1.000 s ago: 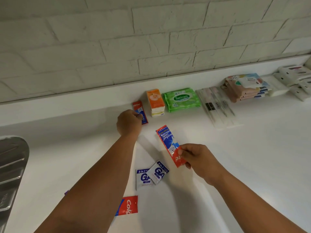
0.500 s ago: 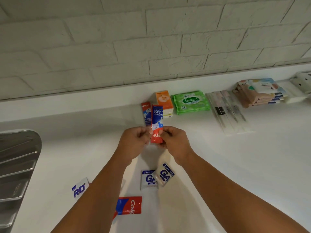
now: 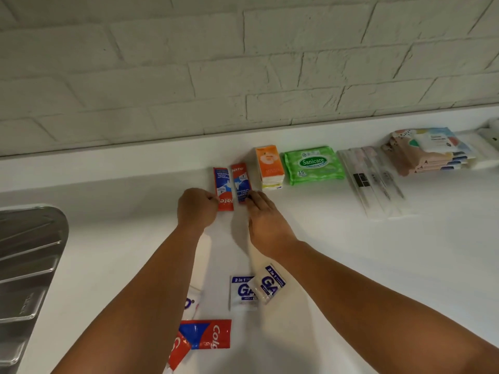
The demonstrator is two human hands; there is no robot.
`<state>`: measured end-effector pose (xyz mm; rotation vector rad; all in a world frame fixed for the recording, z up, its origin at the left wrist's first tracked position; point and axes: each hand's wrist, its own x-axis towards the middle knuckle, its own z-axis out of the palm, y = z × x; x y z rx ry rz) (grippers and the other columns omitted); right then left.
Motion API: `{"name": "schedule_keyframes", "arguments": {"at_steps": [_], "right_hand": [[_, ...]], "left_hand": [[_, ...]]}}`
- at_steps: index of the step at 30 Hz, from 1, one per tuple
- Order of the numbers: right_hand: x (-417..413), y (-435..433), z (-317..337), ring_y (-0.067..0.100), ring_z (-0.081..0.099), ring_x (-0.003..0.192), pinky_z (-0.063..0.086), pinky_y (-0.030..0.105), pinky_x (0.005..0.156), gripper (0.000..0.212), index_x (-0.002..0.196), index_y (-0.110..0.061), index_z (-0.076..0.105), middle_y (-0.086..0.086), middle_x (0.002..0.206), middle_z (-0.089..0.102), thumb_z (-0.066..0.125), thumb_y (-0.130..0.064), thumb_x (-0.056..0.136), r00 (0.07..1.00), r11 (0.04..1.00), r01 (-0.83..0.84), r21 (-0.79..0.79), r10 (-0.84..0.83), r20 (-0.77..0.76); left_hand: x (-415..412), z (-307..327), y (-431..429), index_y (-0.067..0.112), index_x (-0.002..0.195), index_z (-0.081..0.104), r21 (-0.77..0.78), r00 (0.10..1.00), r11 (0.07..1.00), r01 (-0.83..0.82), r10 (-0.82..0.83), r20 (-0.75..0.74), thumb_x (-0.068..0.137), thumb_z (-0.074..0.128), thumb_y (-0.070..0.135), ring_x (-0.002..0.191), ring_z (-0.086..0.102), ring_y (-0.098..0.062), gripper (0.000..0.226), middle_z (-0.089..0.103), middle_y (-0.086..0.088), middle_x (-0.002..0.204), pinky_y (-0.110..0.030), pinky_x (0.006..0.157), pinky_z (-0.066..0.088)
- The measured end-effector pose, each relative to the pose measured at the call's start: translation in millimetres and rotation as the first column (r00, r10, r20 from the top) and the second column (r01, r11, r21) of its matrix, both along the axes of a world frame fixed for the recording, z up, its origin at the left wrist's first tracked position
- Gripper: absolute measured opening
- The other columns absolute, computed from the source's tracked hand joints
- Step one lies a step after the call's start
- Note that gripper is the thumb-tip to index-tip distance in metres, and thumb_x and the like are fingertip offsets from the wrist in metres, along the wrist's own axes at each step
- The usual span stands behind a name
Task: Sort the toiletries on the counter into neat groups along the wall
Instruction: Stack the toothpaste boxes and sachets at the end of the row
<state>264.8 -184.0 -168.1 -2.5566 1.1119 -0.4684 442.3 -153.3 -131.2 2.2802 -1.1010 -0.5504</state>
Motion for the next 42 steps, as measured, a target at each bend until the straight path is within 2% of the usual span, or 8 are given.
{"name": "schedule_keyframes", "arguments": {"at_steps": [4,9,19,26,33,37,39,42], "right_hand": [[0.2,0.8,-6.5,0.035,0.028,0.146,0.026,0.046,0.12,0.053,0.144,-0.003,0.043,0.018,0.153,0.039,0.048,-0.007,0.092,0.999,0.999,-0.005,-0.034,0.004,-0.036],[0.4,0.7,-8.4,0.039,0.035,0.142,0.031,0.049,0.117,0.047,0.139,-0.003,0.05,0.02,0.148,0.045,0.052,-0.006,0.092,1.0,0.998,0.006,-0.063,-0.007,-0.013],[1.3,-1.9,-9.5,0.04,0.032,0.143,0.029,0.051,0.117,0.049,0.141,-0.002,0.048,0.02,0.15,0.042,0.054,-0.006,0.092,0.999,0.999,-0.007,-0.05,0.005,-0.046],[1.7,7.1,1.5,0.037,0.028,0.145,0.028,0.05,0.118,0.051,0.143,-0.006,0.043,0.018,0.153,0.037,0.051,-0.01,0.093,1.0,1.0,0.017,-0.013,-0.017,-0.015],[6.3,58.5,27.7,0.03,0.046,0.13,0.042,0.043,0.108,0.034,0.124,-0.006,0.062,0.015,0.138,0.053,0.051,-0.016,0.093,0.991,1.0,-0.021,0.01,0.019,0.133],[8.9,96.9,40.3,0.021,0.051,0.121,0.043,0.031,0.105,0.032,0.123,-0.01,0.065,0.005,0.13,0.06,0.051,-0.018,0.096,0.988,0.995,-0.042,0.093,0.027,0.15],[8.9,115.5,46.2,0.022,0.056,0.115,0.045,0.032,0.101,0.029,0.119,-0.01,0.067,0.006,0.123,0.064,0.051,-0.016,0.095,0.993,0.988,-0.067,0.138,0.052,0.11],[8.6,145.0,51.5,0.023,0.058,0.112,0.046,0.036,0.099,0.029,0.118,-0.012,0.067,0.006,0.122,0.065,0.051,-0.018,0.095,0.996,0.979,-0.088,0.182,0.085,0.025]], "left_hand": [[1.0,-4.9,-11.8,0.01,0.105,0.077,0.032,0.996,0.999,-0.013,0.011,0.086,0.094,0.064,0.03,0.09,0.068,-0.026,0.026,0.075,-0.01,0.101,-0.026,0.071,0.043],[-0.1,-6.4,-20.5,0.009,0.107,0.076,0.026,0.994,0.999,-0.023,0.02,0.103,0.093,0.067,0.034,0.092,0.07,-0.027,0.031,0.075,-0.01,0.102,-0.028,0.072,0.047],[-6.9,-6.1,-19.1,0.009,0.104,0.077,0.011,0.984,0.999,-0.032,0.03,0.177,0.094,0.064,0.034,0.087,0.069,-0.027,0.03,0.075,-0.01,0.098,-0.028,0.065,0.043],[-6.3,3.4,-5.0,0.01,0.115,0.072,-0.057,0.989,0.998,-0.004,0.012,0.148,0.096,0.061,0.035,0.103,0.066,-0.028,0.034,0.073,-0.009,0.112,-0.03,0.079,0.047],[-2.9,33.4,61.5,0.018,0.104,0.073,-0.138,0.99,0.983,0.125,-0.115,0.079,0.095,0.06,0.026,0.09,0.066,-0.016,0.018,0.074,0.003,0.1,-0.02,0.077,0.045],[-2.5,40.6,117.1,0.021,0.099,0.074,-0.161,0.986,0.972,0.169,-0.169,0.017,0.093,0.066,0.023,0.073,0.06,0.0,0.01,0.069,0.01,0.087,0.0,0.064,0.035],[-1.0,41.5,142.4,0.021,0.101,0.073,-0.137,0.975,0.965,0.222,-0.219,0.037,0.094,0.065,0.024,0.071,0.057,0.004,0.011,0.068,0.011,0.088,0.0,0.064,0.035],[3.7,38.6,177.5,0.022,0.104,0.072,-0.076,0.957,0.954,0.291,-0.29,0.023,0.095,0.065,0.022,0.078,0.061,-0.003,0.012,0.069,0.01,0.095,-0.006,0.07,0.041]]}}
